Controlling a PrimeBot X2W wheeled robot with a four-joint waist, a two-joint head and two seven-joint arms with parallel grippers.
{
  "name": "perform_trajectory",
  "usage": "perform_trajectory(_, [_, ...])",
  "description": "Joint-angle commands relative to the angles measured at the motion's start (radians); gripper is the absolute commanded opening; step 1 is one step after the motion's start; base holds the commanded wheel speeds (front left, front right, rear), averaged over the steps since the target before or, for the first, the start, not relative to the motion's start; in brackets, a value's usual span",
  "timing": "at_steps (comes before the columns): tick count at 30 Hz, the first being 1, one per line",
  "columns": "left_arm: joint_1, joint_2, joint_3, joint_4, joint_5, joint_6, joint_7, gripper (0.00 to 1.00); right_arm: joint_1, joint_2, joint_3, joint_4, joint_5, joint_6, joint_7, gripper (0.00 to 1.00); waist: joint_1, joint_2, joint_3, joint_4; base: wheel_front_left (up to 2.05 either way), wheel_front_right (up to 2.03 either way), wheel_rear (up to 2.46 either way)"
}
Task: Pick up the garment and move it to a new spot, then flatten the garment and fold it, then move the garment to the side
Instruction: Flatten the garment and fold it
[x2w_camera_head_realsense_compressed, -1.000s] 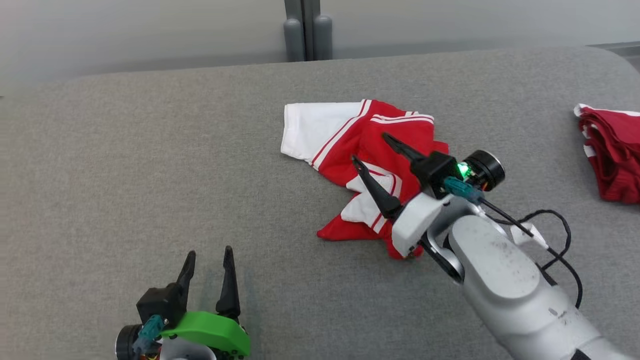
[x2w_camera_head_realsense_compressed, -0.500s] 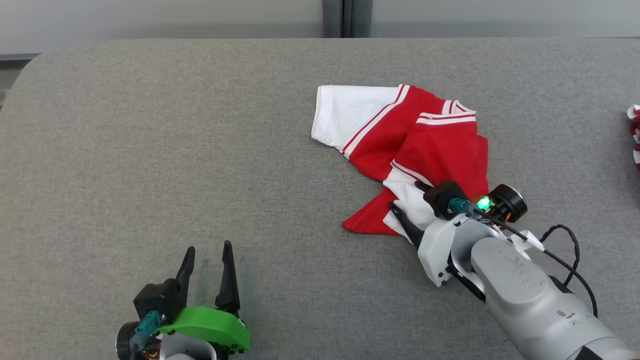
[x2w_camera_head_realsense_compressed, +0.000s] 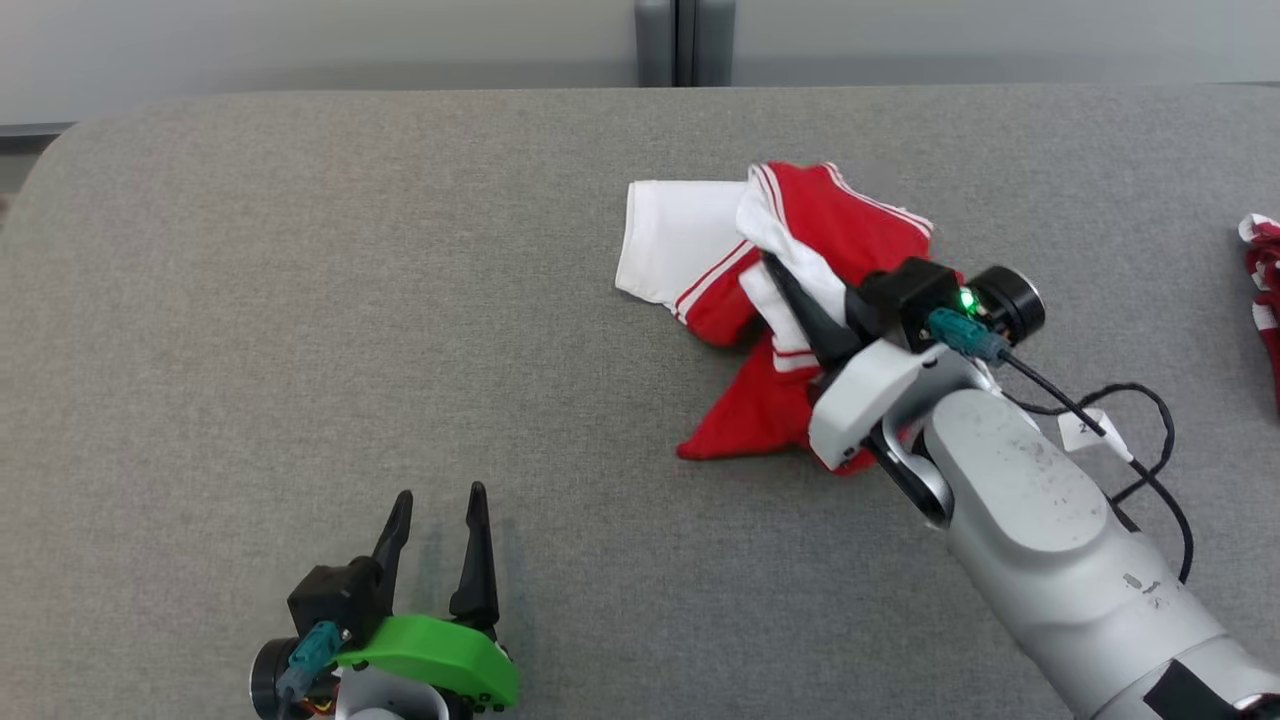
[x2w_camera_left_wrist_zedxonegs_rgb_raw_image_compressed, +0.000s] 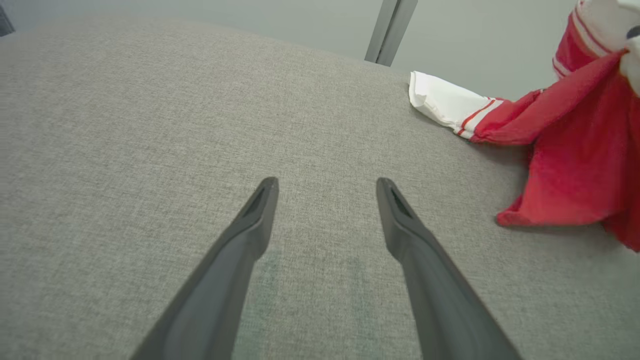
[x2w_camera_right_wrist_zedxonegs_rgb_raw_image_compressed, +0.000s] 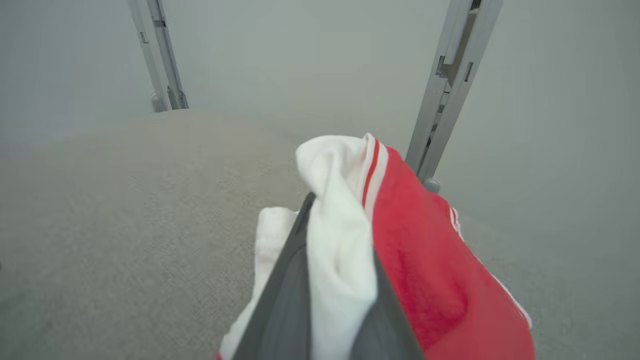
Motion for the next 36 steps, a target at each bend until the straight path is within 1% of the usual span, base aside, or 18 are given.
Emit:
perform_trajectory(1, [-0.004, 0.004, 0.001, 0.004, 0.002, 0.003, 0.000, 1.00, -0.024, 0.011, 0.000, -0.042, 0.005, -0.002, -0.004, 0.00, 0.0000, 0.0000, -0.012, 0.016, 0.00, 0.00, 0.00])
perform_trajectory(5, [0.016, 0.004, -0.001, 0.021, 0.011, 0.003, 0.000, 1.00, -0.131, 0.044, 0.022, -0.147, 0.028, -0.002, -0.004, 0.00, 0.0000, 0.0000, -0.025, 0.046, 0.00, 0.00, 0.00])
perform_trajectory(8, [0.019, 0.004, -0.012, 0.032, 0.008, 0.001, 0.000, 1.00, -0.234, 0.053, 0.019, -0.177, 0.060, -0.002, -0.005, 0.00, 0.0000, 0.0000, -0.031, 0.075, 0.00, 0.00, 0.00])
perform_trajectory(11, [0.021, 0.004, -0.027, 0.040, 0.001, 0.004, 0.000, 1.00, -0.338, 0.056, -0.035, -0.218, 0.135, -0.002, -0.005, 0.00, 0.0000, 0.0000, -0.041, 0.106, 0.00, 0.00, 0.00])
perform_trajectory(13, [0.024, 0.004, -0.030, 0.040, -0.005, 0.008, 0.000, 1.00, -0.377, 0.056, -0.080, -0.217, 0.153, -0.002, -0.004, 0.00, 0.0000, 0.0000, -0.047, 0.117, 0.00, 0.00, 0.00])
perform_trajectory(16, [0.029, 0.004, -0.027, 0.041, -0.007, 0.014, 0.000, 1.00, -0.394, 0.054, -0.163, -0.182, 0.121, -0.002, -0.004, 0.00, 0.0000, 0.0000, -0.048, 0.120, 0.00, 0.00, 0.00])
perform_trajectory(18, [0.030, 0.004, -0.019, 0.038, -0.008, 0.018, 0.000, 1.00, -0.356, 0.055, -0.221, -0.143, 0.079, -0.002, -0.004, 0.00, 0.0000, 0.0000, -0.044, 0.112, 0.00, 0.00, 0.00])
perform_trajectory(19, [0.032, 0.003, -0.016, 0.039, -0.006, 0.016, 0.000, 1.00, -0.324, 0.056, -0.253, -0.115, 0.057, -0.002, -0.004, 0.18, 0.0000, 0.0000, -0.041, 0.105, 0.00, 0.00, 0.00])
perform_trajectory(20, [0.034, 0.003, -0.013, 0.038, -0.004, 0.016, 0.000, 1.00, -0.295, 0.056, -0.281, -0.093, 0.037, -0.002, -0.003, 0.26, 0.0000, 0.0000, -0.038, 0.098, 0.00, 0.00, 0.00])
perform_trajectory(21, [0.034, 0.003, -0.010, 0.038, -0.002, 0.016, 0.000, 1.00, -0.259, 0.055, -0.312, -0.070, 0.014, -0.002, -0.003, 0.30, 0.0000, 0.0000, -0.034, 0.089, 0.00, 0.00, 0.00])
perform_trajectory(23, [0.031, 0.003, -0.005, 0.038, 0.002, 0.013, 0.000, 1.00, -0.180, 0.032, -0.364, -0.031, -0.028, -0.002, -0.004, 0.28, 0.0000, 0.0000, -0.025, 0.071, 0.00, 0.00, 0.00])
perform_trajectory(24, [0.028, 0.003, -0.005, 0.038, 0.005, 0.013, 0.000, 1.00, -0.139, 0.022, -0.388, -0.013, -0.040, -0.002, -0.004, 0.29, 0.0000, 0.0000, -0.021, 0.063, 0.00, 0.00, 0.00])
perform_trajectory(26, [0.016, 0.004, -0.005, 0.039, 0.008, 0.009, 0.000, 1.00, -0.043, -0.003, -0.450, 0.023, -0.072, -0.002, -0.003, 0.38, 0.0000, 0.0000, -0.011, 0.046, 0.00, 0.00, 0.00])
perform_trajectory(27, [0.008, 0.004, -0.005, 0.039, 0.012, 0.009, 0.000, 1.00, 0.001, -0.016, -0.489, 0.039, -0.086, -0.002, -0.004, 0.49, 0.0000, 0.0000, -0.007, 0.038, 0.00, 0.00, 0.00])
perform_trajectory(28, [0.003, 0.004, -0.004, 0.038, 0.015, 0.009, 0.000, 1.00, 0.036, -0.026, -0.523, 0.051, -0.098, -0.002, -0.004, 0.71, 0.0000, 0.0000, -0.004, 0.030, 0.00, 0.00, 0.00])
perform_trajectory(29, [-0.002, 0.004, -0.004, 0.037, 0.018, 0.009, 0.000, 1.00, 0.072, -0.037, -0.561, 0.061, -0.112, -0.002, -0.004, 1.00, 0.0000, 0.0000, -0.001, 0.022, 0.00, 0.00, 0.00])
perform_trajectory(32, [-0.013, 0.004, 0.004, 0.037, 0.032, 0.006, 0.000, 1.00, 0.171, -0.050, -0.678, 0.076, -0.164, -0.002, -0.004, 1.00, 0.0000, 0.0000, 0.004, -0.010, 0.00, 0.00, 0.00])
perform_trajectory(36, [-0.022, 0.004, 0.010, 0.042, 0.037, 0.001, 0.000, 1.00, 0.214, -0.037, -0.723, 0.054, -0.194, -0.002, -0.004, 1.00, 0.0000, 0.0000, 0.000, -0.032, 0.00, 0.00, 0.00])
